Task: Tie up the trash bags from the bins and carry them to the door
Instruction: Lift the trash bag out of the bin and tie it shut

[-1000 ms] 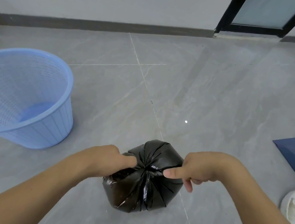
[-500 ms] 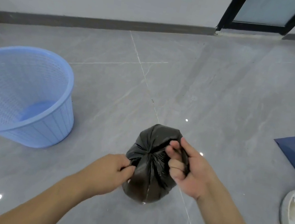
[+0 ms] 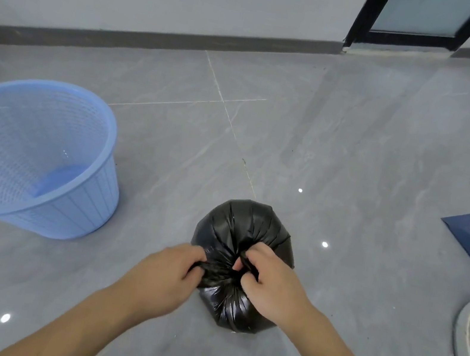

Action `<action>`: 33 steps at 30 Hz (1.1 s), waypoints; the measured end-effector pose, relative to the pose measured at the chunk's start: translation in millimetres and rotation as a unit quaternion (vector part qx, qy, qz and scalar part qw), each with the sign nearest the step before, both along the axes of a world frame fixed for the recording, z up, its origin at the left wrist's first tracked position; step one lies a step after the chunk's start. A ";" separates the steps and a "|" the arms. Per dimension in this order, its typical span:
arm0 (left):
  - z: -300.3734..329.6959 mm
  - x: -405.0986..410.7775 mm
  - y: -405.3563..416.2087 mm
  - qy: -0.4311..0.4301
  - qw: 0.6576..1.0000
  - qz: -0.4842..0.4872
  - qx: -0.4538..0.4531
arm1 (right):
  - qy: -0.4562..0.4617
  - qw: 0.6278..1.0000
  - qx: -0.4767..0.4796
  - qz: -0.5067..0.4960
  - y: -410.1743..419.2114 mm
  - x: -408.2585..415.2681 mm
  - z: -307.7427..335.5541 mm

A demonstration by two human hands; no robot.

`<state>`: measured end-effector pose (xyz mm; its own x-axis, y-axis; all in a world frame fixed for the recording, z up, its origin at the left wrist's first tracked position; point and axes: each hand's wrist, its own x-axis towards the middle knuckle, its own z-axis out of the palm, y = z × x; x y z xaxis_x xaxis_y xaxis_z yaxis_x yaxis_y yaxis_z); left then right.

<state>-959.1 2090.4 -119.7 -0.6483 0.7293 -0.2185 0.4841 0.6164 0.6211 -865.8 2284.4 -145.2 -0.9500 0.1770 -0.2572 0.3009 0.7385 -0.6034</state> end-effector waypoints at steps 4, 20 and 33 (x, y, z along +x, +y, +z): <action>9.2 -13.3 3.9 0.095 0.995 0.008 0.025 | 0.014 0.997 0.039 0.064 -4.0 -4.8 5.5; 12.1 -17.2 32.1 -0.078 0.976 0.113 0.167 | 0.224 0.961 0.153 0.055 -1.9 -4.8 15.5; 3.8 -17.5 49.6 -0.191 0.948 0.184 0.173 | 0.256 0.941 0.220 0.025 9.7 -3.8 7.4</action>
